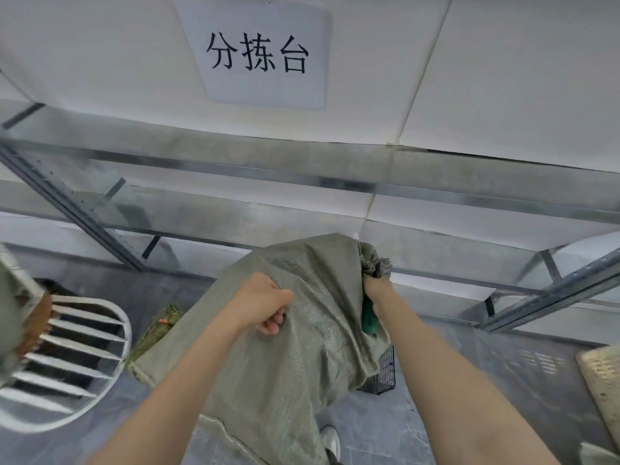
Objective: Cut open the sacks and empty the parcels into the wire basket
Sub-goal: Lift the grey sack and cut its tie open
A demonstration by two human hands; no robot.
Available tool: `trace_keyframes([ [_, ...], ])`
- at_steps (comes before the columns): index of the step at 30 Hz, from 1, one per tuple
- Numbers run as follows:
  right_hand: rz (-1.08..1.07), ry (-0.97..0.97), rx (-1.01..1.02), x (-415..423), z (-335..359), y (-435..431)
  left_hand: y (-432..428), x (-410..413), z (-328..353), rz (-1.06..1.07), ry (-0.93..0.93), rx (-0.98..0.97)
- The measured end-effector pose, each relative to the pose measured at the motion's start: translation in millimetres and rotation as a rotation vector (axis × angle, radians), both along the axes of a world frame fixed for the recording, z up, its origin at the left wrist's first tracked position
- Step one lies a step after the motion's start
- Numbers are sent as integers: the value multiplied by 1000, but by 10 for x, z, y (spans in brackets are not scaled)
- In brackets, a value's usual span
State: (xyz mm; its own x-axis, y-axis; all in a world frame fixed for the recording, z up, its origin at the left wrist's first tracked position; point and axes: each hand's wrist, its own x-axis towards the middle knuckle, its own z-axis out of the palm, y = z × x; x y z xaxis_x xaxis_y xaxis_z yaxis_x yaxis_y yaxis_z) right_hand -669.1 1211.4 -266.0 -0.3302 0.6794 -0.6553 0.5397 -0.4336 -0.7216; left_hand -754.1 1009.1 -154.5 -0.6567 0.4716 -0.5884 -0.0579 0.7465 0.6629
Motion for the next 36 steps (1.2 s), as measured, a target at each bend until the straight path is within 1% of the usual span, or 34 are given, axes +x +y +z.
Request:
trace_keyframes([
  [3,62,-80,-5,-80,-211,99,137,-74,-89,17,-83,-66],
  [8,253,-221,-15,-107,-481,149,297,-186,-242,35,-192,-144],
  [12,284,-167,-118,-144,-383,73,385,-281,-390,-17,-227,-220],
  [13,300,-165,-117,-139,-358,61,406,-297,-432,-36,-238,-238],
  [16,369,-165,-26,-96,-332,39,432,-324,-532,-73,-266,-271],
  [19,438,-216,50,-23,-340,38,458,-365,-615,-92,-292,-280],
  [21,496,-280,180,31,-371,35,481,-396,-650,-99,-310,-280],
  [23,502,-295,264,76,-376,-1,504,-425,-675,-112,-326,-277],
  [29,495,-276,365,202,-313,-207,572,-480,-737,-157,-339,-285],
  [31,475,-241,312,237,-279,-311,586,-491,-767,-149,-340,-279],
  [33,449,-201,197,249,-267,-422,588,-494,-792,-123,-347,-264],
  [36,395,-87,108,219,-232,-570,588,-492,-824,-77,-358,-240],
])
